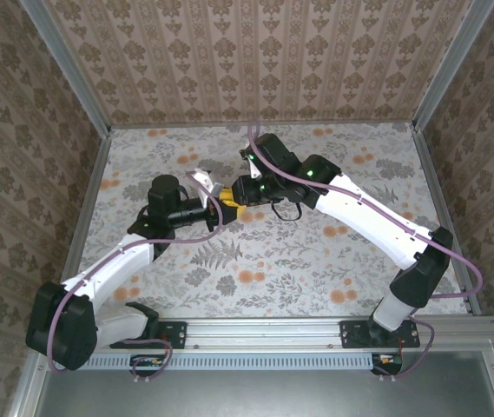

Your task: Insert the wireless bluetooth earbuds into the charging case

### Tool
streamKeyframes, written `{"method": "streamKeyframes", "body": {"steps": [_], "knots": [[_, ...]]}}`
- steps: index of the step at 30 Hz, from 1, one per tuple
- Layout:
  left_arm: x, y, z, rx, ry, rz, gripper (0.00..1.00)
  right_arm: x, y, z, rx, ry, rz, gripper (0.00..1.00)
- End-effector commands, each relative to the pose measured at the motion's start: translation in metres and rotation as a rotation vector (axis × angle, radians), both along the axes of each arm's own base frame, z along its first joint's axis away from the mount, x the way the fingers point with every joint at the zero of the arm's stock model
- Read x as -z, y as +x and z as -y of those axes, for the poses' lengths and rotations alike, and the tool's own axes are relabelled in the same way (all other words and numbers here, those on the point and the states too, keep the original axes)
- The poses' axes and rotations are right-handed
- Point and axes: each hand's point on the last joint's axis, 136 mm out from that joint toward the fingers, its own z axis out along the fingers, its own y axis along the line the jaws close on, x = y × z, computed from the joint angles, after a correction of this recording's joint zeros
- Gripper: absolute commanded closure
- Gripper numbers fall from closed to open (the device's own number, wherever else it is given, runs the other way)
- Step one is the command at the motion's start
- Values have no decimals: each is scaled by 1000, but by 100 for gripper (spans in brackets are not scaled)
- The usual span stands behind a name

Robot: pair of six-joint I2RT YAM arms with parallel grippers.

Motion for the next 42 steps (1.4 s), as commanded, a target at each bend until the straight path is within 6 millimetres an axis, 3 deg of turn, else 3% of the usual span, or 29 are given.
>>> {"method": "streamKeyframes", "body": {"steps": [1,7,12,18,23,27,30,33,42], "knots": [[-13,0,2,9,-11,57,77,-19,-4,-3,-27,36,32,66],[-13,0,2,9,-8,59,78,-30,-9,-7,-48,84,42,65],[-12,2,2,6,-2,57,78,-51,-16,-3,-61,149,88,65],[-11,3,1,-1,3,54,77,-68,-23,22,-18,146,154,65],[-8,4,-1,-9,10,47,78,-60,-28,61,64,101,149,65],[-8,3,-2,-14,12,47,77,-37,-34,97,151,69,100,64],[-9,3,-4,-18,16,51,77,-6,-40,128,238,35,23,64],[-9,3,-4,-21,19,54,77,27,-50,145,280,-11,-59,64],[-8,1,-6,-23,27,49,78,118,-65,140,270,-66,-233,66]]}}
